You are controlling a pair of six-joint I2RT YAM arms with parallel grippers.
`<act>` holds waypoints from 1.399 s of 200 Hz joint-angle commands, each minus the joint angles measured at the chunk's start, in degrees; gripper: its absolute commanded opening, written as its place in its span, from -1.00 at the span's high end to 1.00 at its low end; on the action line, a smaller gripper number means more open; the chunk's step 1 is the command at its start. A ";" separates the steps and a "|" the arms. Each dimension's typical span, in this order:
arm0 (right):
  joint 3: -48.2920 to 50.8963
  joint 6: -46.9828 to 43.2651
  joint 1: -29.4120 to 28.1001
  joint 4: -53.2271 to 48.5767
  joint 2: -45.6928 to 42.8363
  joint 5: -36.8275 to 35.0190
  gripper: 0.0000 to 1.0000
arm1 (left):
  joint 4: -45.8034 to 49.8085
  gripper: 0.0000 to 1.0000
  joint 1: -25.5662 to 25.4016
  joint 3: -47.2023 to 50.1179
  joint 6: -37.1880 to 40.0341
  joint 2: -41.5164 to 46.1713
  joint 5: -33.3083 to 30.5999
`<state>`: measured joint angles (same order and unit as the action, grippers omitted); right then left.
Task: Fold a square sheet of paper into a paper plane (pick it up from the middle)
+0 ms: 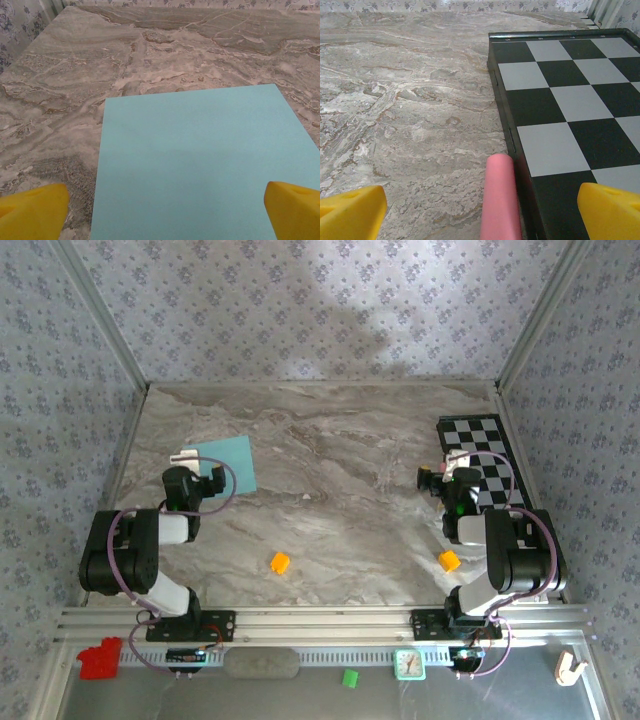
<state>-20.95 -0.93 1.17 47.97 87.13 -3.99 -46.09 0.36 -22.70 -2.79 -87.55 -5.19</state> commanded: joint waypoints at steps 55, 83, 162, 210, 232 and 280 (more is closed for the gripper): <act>-0.71 -1.07 0.03 -3.50 -4.94 1.09 -1.00 | 4.56 -1.00 -0.20 -2.04 0.96 3.43 -0.47; -5.89 0.98 -2.30 -19.97 -14.17 -7.17 -1.00 | 18.68 -1.00 -0.19 -7.06 -0.66 11.93 -2.48; -42.14 29.74 -8.78 -71.27 -8.78 -1.41 -1.00 | 54.34 -1.00 -0.86 -33.33 -24.23 15.13 10.29; -44.89 32.78 -13.16 -66.54 -1.55 14.80 -1.00 | 58.24 -1.00 -0.62 -37.99 -33.87 3.13 11.74; -44.76 34.16 -16.36 -63.47 0.77 15.83 -1.00 | 62.42 -1.00 -0.19 -43.63 -35.31 -5.23 15.11; -46.90 35.19 -21.09 -62.90 6.13 16.93 -1.00 | 66.82 -0.99 1.03 -49.98 -37.98 -18.04 17.54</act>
<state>-65.95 32.60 -18.39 -15.75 91.24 11.00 16.71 0.71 -69.60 -38.09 -102.67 9.67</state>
